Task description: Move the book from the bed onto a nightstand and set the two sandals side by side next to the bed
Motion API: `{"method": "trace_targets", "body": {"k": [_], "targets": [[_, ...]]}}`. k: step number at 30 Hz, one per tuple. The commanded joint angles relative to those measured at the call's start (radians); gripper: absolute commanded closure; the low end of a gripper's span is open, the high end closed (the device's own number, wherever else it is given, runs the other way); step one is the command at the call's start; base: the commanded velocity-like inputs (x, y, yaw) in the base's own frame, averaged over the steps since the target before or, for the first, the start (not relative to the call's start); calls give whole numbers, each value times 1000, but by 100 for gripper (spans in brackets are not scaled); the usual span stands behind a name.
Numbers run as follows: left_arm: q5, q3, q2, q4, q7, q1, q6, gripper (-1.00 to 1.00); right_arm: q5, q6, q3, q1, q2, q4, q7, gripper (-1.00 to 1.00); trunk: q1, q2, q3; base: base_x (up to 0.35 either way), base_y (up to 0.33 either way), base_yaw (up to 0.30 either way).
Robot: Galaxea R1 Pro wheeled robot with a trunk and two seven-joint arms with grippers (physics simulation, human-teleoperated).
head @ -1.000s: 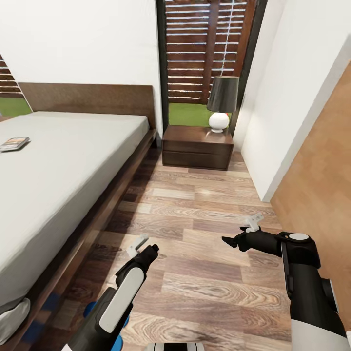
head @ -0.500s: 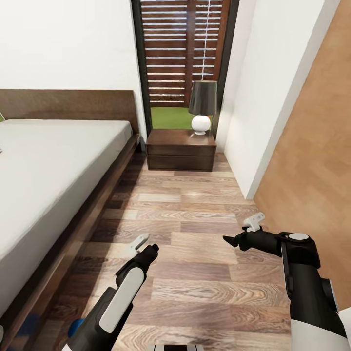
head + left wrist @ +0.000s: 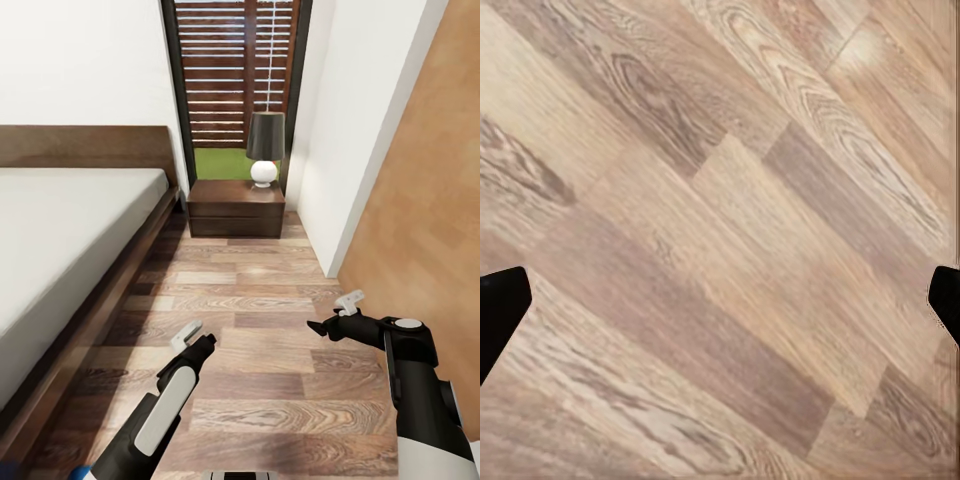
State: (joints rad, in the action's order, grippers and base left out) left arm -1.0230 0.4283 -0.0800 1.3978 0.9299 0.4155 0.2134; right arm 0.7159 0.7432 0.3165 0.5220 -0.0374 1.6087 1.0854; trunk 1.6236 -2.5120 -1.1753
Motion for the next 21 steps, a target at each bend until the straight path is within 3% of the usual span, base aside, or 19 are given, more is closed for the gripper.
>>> {"method": "trace_targets", "body": {"k": [1, 9, 15, 21], "targets": [[-2, 0, 0, 1, 6, 1, 6, -100, 8, 4, 2, 1, -1, 1, 10, -100, 0, 0, -1, 243, -196, -12], [-4, -1, 5, 0, 6, 0, 6, -100, 8, 3, 2, 1, -1, 1, 7, -100, 0, 0, -1, 257, -210, -5], [-15, 0, 33, -1, -7, -1, 5, -100, 8, 1, 2, 1, -1, 1, 7, -100, 0, 0, -1, 292, -166, -1], [-16, 0, 40, -2, -14, -1, 4, -100, 8, 1, 3, 1, -1, 1, 7, -100, 0, 0, -1, 314, -85, 0]]}}
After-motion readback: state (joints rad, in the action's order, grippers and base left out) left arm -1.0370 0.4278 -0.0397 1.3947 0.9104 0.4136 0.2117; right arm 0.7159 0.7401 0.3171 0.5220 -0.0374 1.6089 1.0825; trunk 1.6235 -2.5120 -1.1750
